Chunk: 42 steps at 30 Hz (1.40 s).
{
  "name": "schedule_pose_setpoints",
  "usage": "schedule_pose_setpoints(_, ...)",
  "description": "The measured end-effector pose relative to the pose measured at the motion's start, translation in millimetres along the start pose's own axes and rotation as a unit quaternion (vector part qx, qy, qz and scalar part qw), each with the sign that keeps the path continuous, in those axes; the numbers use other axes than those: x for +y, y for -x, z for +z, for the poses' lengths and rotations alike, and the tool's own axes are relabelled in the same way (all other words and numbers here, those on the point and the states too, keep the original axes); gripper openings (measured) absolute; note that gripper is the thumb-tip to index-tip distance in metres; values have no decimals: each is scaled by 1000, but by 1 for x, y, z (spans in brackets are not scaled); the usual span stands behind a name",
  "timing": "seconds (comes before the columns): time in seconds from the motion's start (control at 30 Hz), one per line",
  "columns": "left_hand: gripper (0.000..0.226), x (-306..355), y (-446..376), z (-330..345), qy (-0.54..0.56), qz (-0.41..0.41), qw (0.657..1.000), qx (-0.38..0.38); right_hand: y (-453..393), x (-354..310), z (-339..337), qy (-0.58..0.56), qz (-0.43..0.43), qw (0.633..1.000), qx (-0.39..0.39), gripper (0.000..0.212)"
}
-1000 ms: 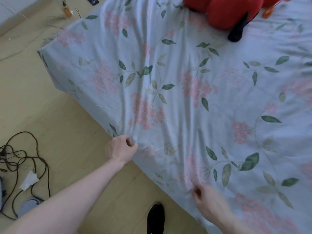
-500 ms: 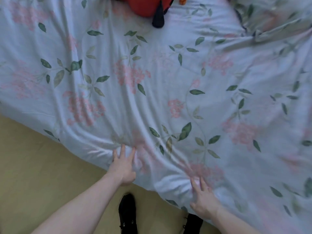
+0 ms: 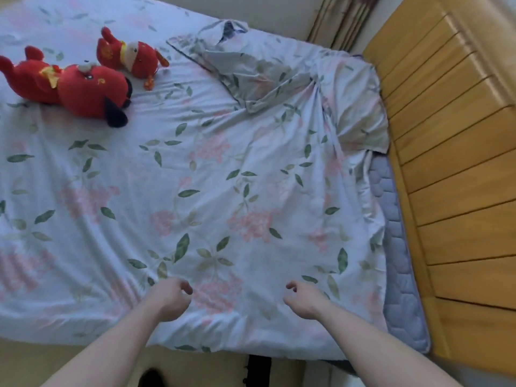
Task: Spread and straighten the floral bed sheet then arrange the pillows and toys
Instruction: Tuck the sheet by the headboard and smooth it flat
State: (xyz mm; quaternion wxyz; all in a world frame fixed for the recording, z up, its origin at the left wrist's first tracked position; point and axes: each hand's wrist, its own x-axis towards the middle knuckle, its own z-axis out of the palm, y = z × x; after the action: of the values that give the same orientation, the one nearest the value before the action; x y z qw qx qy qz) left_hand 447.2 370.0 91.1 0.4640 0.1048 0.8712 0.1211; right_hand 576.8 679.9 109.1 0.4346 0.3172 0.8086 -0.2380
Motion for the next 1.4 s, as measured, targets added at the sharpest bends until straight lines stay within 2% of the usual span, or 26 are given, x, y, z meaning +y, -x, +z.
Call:
schedule_pose_setpoints(0.17, 33, 103, 34, -27, 6, 22, 999, 35, 45, 64, -46, -41, -25, 998, 36, 55)
schedule_pose_setpoints(0.33, 31, 190, 55, -30, -2, 89, 996, 17, 77, 123, -78, -86, 8, 994, 68, 57)
schedule_pose_setpoints(0.53, 34, 259, 48, -34, -49, 159, 986, -14, 90, 161, -91, -189, 55, 975, 103, 61)
schedule_pose_setpoints(0.7, 34, 291, 27, -23, -85, 183, 979, -13, 79, 189, -83, -225, 77, 967, 92, 59)
schedule_pose_setpoints(0.8, 35, 319, 7, -10, -110, 191, 975, -30, 72, 211, -79, -259, 88, 957, 94, 59)
schedule_pose_setpoints(0.9, 33, 349, -15, 11, -119, 199, 972, -46, 58, 235, -72, -296, 89, 946, 97, 76)
schedule_pose_setpoints(0.97, 32, 372, -37, 30, -115, 199, 972, -54, 39, 256, -70, -311, 96, 941, 90, 79)
schedule_pose_setpoints(1.07, 32, 398, -74, 55, -106, 187, 975, -62, 7, 281, -62, -330, 119, 932, 91, 72)
schedule_pose_setpoints(1.2, 38, 434, -131, 92, -95, 184, 977, -57, -42, 306, -57, -346, 131, 920, 128, 51)
schedule_pose_setpoints(1.3, 45, 464, -171, 116, -97, 183, 977, -45, -73, 319, -55, -367, 125, 911, 140, 48)
schedule_pose_setpoints(1.4, 56, 498, -220, 152, -113, 185, 976, -30, -117, 340, -46, -374, 129, 903, 164, 56)
